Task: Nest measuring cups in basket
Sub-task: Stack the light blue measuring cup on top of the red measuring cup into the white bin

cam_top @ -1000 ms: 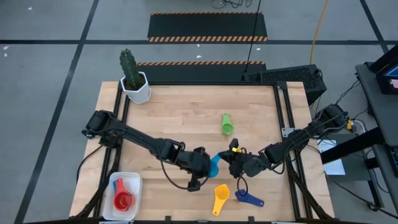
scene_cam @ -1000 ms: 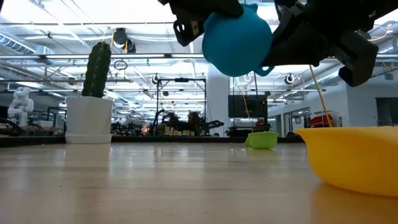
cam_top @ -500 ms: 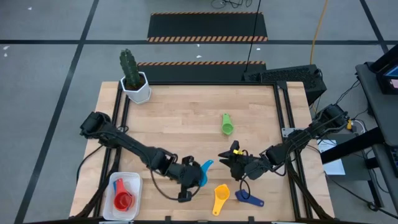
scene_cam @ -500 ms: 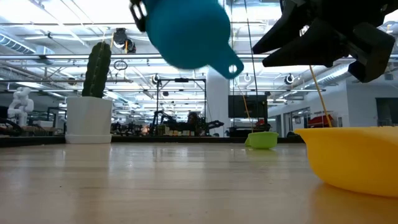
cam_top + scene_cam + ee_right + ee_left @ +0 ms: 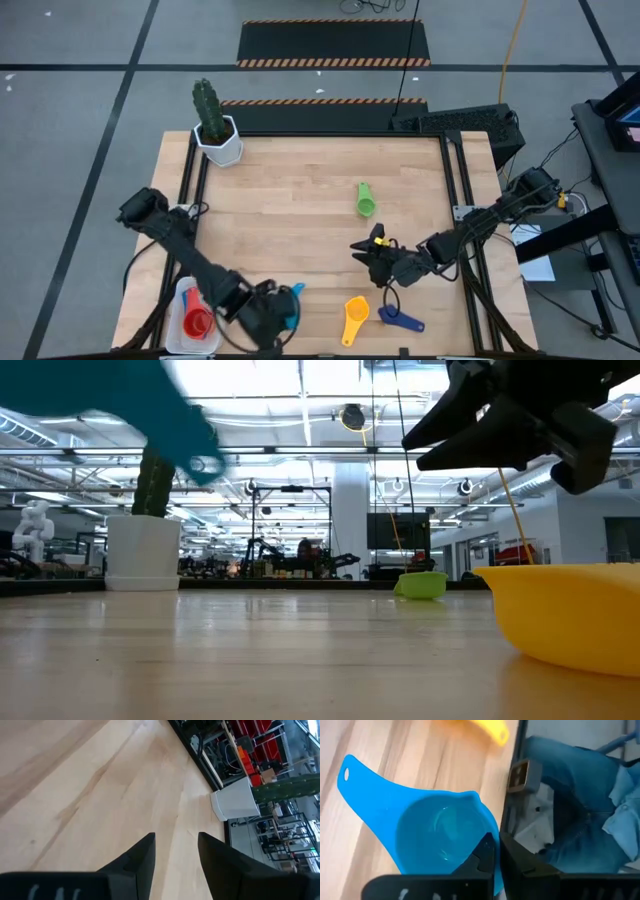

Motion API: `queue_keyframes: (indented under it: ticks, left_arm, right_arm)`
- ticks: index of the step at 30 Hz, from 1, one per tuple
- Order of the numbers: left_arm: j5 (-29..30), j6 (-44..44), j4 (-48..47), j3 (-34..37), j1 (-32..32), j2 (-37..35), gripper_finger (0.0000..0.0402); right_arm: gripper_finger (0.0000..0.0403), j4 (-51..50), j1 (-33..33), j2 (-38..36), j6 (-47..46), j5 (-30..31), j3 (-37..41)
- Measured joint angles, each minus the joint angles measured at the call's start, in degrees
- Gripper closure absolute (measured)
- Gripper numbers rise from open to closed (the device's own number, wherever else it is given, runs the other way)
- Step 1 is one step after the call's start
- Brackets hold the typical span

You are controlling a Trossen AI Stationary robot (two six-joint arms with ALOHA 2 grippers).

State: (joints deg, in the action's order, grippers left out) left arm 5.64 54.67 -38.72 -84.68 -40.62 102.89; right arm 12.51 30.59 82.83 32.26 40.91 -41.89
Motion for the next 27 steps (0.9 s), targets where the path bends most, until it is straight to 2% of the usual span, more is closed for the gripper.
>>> queue_keyframes:
  ticks: [8,13,21,27]
  left_arm:
    - [1.0,23.3,-16.9,-4.1,-7.4,0.0,0.0393]
    - [0.3,34.5,-19.9,-4.0,-10.4,0.0,0.0393]
    - [-7.1,44.6,-22.1,-4.4,-12.4,0.0,0.0393]
    - [-4.9,45.4,-25.4,-10.7,-13.0,0.0,0.0393]
  right_arm:
    - [0.0259,0.7,-1.6,0.0,0.0,-0.2,0.0]
    - [0.0259,3.3,-2.1,0.0,0.0,-0.4,0.0]
    - [0.0259,6.6,-2.4,0.0,2.5,-0.4,0.0]
    - [0.0259,9.7,-3.7,0.0,3.4,-0.5,0.0]
